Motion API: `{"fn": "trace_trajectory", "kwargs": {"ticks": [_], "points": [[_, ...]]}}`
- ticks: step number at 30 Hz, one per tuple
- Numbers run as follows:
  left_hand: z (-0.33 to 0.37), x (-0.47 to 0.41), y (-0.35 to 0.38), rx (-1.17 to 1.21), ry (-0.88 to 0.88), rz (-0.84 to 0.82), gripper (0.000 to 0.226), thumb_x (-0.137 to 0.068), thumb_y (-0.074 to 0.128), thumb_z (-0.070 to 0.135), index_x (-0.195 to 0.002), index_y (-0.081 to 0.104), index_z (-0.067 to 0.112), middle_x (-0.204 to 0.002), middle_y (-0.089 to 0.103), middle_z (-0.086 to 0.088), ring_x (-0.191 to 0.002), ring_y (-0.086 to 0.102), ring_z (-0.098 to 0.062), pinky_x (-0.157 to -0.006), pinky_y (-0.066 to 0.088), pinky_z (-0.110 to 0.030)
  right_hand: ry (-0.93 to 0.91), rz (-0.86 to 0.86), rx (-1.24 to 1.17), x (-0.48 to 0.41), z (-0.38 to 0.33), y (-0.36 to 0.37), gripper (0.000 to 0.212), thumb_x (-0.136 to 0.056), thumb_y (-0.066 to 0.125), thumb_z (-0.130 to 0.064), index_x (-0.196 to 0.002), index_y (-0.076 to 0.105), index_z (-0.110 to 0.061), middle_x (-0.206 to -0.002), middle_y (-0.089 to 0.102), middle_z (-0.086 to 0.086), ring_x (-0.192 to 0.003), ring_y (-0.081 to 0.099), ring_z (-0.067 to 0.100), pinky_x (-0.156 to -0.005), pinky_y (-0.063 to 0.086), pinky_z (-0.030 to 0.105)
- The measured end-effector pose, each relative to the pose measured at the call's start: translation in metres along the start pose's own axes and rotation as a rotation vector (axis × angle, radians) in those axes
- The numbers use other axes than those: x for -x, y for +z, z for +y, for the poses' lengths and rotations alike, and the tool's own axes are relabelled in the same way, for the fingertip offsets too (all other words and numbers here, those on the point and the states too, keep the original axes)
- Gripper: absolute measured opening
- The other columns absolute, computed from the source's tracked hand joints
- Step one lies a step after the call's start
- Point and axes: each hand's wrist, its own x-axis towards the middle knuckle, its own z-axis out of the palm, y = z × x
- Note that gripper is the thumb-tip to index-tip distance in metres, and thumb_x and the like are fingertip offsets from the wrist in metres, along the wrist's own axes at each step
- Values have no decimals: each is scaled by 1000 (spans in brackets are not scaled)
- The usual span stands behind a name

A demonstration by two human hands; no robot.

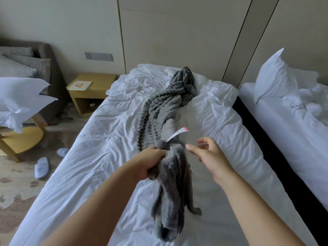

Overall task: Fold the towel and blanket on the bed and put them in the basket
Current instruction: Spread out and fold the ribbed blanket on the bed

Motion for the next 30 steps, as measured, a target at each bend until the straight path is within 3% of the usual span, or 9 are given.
{"fn": "trace_trajectory", "kwargs": {"ticks": [3,7,12,16,19,22,24,27,30], "points": [[-8,9,-9,83,59,-168,10,-77,60,6,-81,69,9,-66,70,-7,-53,66,-18,-49,55,-28,143,-309,-98,-9,24,8,77,-81,72,-35,-144,27,-35,-121,54,-15,-108,58,3,-83,47,15],[-6,16,-32,262,154,-365,21,-63,56,2,-68,76,4,-69,72,-12,-61,71,-20,-55,57,-26,229,-613,-503,-7,42,22,38,-87,56,-11,-124,59,-3,-113,69,15,-98,68,25,-79,56,33],[1,4,-46,127,131,-262,32,-74,76,21,-101,70,5,-102,72,-21,-90,70,-29,-77,59,-35,130,-585,-394,-9,39,12,20,-82,54,-1,-95,69,-1,-88,72,9,-81,68,19,-76,54,26],[-21,-24,-75,-446,-7,283,40,-78,74,44,-99,68,10,-95,70,-8,-82,67,-23,-73,53,-26,156,-755,145,-4,59,-34,11,-78,58,9,-86,66,11,-80,63,12,-75,57,21,-66,43,28],[-53,-43,-87,-988,-203,317,43,-84,66,43,-109,64,8,-100,63,-10,-89,59,-25,-72,41,-25,361,-941,847,0,91,-54,14,-75,62,-8,-64,56,-14,-64,46,1,-61,44,13,-56,34,26],[-73,-60,-85,-986,-279,296,27,-87,59,34,-101,61,10,-90,57,-6,-74,54,-20,-62,41,-24,465,-644,861,-13,120,-57,32,-91,59,-12,-64,42,-20,-63,38,-3,-56,38,8,-54,32,23],[-76,-73,-77,-923,-256,413,21,-88,53,26,-102,56,10,-88,59,-8,-72,56,-21,-56,39,-24,401,-310,703,-23,131,-53,18,-93,58,-18,-76,54,-18,-75,48,-3,-68,47,9,-67,35,24],[-85,-94,-70,-744,-193,646,53,-90,53,27,-137,36,9,-123,51,-21,-107,54,-38,-73,37,-35,339,41,495,-40,144,-41,32,-95,57,-27,-108,60,3,-105,63,19,-98,59,32,-84,44,39],[-96,-108,-72,-910,-111,500,48,-92,47,25,-138,36,22,-123,46,-16,-97,54,-32,-70,42,-34,412,42,445,-51,154,-30,29,-93,53,-30,-77,48,-7,-74,50,17,-67,51,28,-63,33,34]]}}
